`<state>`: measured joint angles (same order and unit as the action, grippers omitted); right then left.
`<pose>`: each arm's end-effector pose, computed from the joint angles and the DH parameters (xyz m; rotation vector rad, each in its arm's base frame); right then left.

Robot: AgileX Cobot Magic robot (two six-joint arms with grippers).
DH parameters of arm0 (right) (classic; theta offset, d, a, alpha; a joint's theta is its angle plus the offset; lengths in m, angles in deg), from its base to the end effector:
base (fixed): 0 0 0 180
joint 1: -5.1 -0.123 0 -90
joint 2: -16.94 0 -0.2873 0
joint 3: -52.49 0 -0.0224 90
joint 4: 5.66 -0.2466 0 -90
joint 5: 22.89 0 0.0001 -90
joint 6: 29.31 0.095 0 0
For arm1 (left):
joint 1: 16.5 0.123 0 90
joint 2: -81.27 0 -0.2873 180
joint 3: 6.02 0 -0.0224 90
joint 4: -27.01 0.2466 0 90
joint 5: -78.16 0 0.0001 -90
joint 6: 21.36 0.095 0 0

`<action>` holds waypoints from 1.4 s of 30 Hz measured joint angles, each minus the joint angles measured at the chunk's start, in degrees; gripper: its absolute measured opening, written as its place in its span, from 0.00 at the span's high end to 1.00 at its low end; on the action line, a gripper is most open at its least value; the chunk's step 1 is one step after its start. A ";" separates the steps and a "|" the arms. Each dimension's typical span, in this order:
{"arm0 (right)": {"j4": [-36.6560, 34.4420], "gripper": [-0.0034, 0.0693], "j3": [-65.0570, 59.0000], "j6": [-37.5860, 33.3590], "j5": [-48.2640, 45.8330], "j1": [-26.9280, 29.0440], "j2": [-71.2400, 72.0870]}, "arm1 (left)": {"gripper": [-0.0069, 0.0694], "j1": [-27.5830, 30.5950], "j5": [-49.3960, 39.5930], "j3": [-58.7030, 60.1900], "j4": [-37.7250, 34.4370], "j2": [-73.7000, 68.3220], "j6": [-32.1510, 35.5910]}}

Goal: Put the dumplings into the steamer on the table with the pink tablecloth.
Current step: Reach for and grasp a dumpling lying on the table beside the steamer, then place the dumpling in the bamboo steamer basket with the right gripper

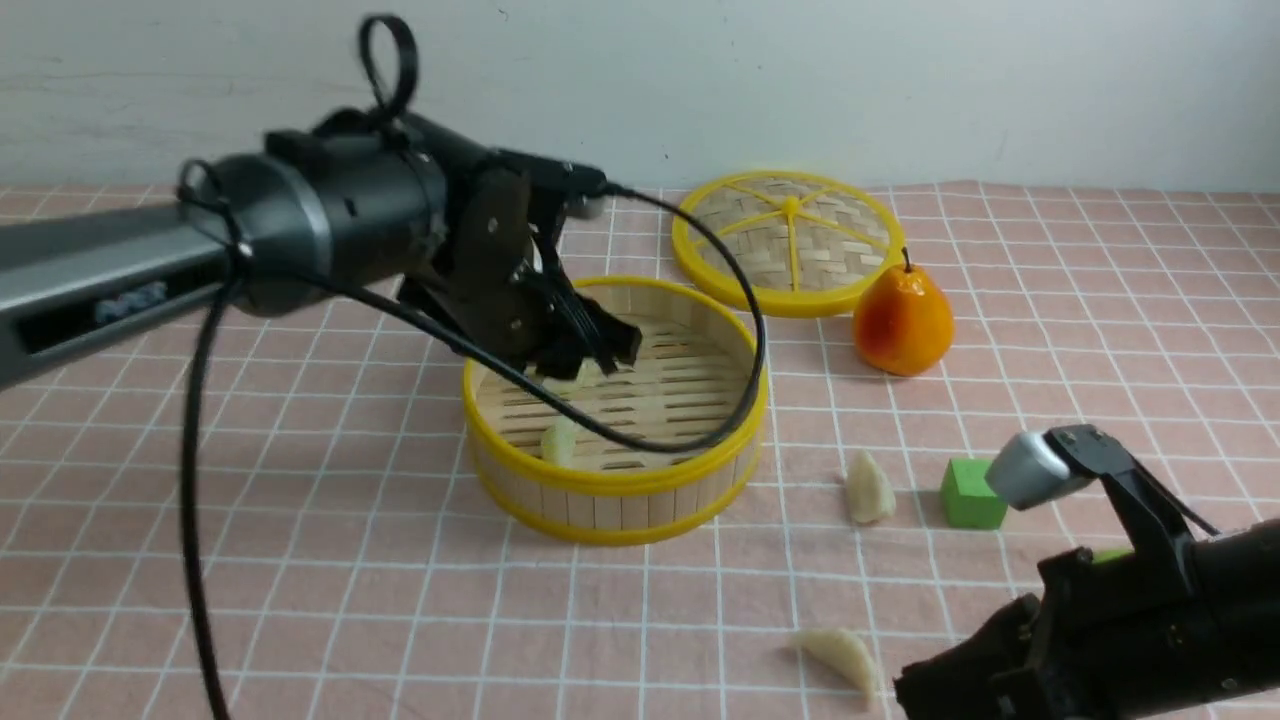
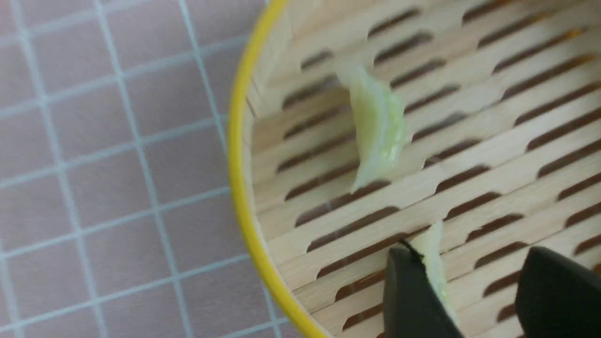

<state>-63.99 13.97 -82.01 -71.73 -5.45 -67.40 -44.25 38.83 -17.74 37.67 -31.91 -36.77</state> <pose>0.2081 0.1007 0.2285 -0.5787 2.5045 0.9521 0.3764 -0.1854 0.2874 0.3864 2.4139 -0.1272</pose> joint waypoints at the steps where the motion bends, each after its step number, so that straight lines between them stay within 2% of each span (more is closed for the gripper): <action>1: 2.05 0.87 0.72 1.88 0.50 0.00 0.00 | 0.54 0.00 -0.52 0.00 0.16 2.52 -0.06; 6: 22.32 0.86 9.35 21.82 5.61 -0.18 -1.51 | 0.80 0.00 -3.86 1.79 -0.33 18.99 -0.64; 8: 31.59 0.84 14.19 31.27 5.85 -0.24 -4.25 | 0.90 0.00 -3.91 5.85 -0.94 25.99 -0.70; 10: 39.05 0.79 20.04 38.63 5.85 -0.67 -8.00 | 0.93 0.00 -3.42 13.70 -1.15 34.27 -1.10; 12: 42.38 0.73 24.24 41.92 5.85 -1.39 -11.91 | 0.93 0.00 -3.19 20.04 -0.63 40.32 -2.08; 15: 43.77 0.64 28.18 43.31 5.90 -2.36 -15.24 | 0.93 0.00 -3.06 26.67 0.85 46.29 -3.09; 17: 44.36 0.51 32.70 43.86 6.56 -4.39 -20.81 | 0.93 0.00 -3.06 35.86 4.26 54.75 -3.58; 18: 44.37 0.51 33.02 43.95 6.56 -4.55 -21.24 | 0.93 0.00 -3.14 36.64 4.64 55.40 -3.65; 19: 44.71 0.45 35.04 44.13 8.05 -5.54 -24.27 | 0.93 0.00 -3.14 42.04 7.39 59.99 -4.33; 22: 46.04 0.41 38.58 45.28 10.85 -6.48 -31.54 | 0.93 0.05 -2.27 53.19 13.05 70.85 -8.58; 26: 48.13 0.42 40.78 47.95 11.15 -6.36 -36.94 | 0.93 0.05 0.26 62.13 18.65 81.00 -15.69; 28: 48.39 0.49 42.05 49.75 11.21 -6.36 -39.86 | 0.93 0.05 1.23 66.95 22.36 87.64 -22.59; 31: 47.76 0.61 43.07 50.31 11.28 -6.42 -40.89 | 0.93 0.05 2.11 68.67 25.84 91.31 -28.29; 36: 47.47 0.62 45.28 48.59 7.28 -6.48 -40.51 | 0.93 0.05 4.36 68.67 28.57 91.11 -31.48; 41: 45.60 0.62 52.55 46.87 2.95 -6.83 -37.91 | 0.93 0.05 7.10 68.67 29.92 88.89 -32.13; 42: 43.47 0.62 57.58 45.45 2.58 -7.60 -37.26 | 0.93 0.05 9.14 68.67 30.16 87.95 -32.25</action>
<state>-20.52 71.55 -36.57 -69.16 -13.04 -104.66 -44.20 47.96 50.93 67.83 56.04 -69.01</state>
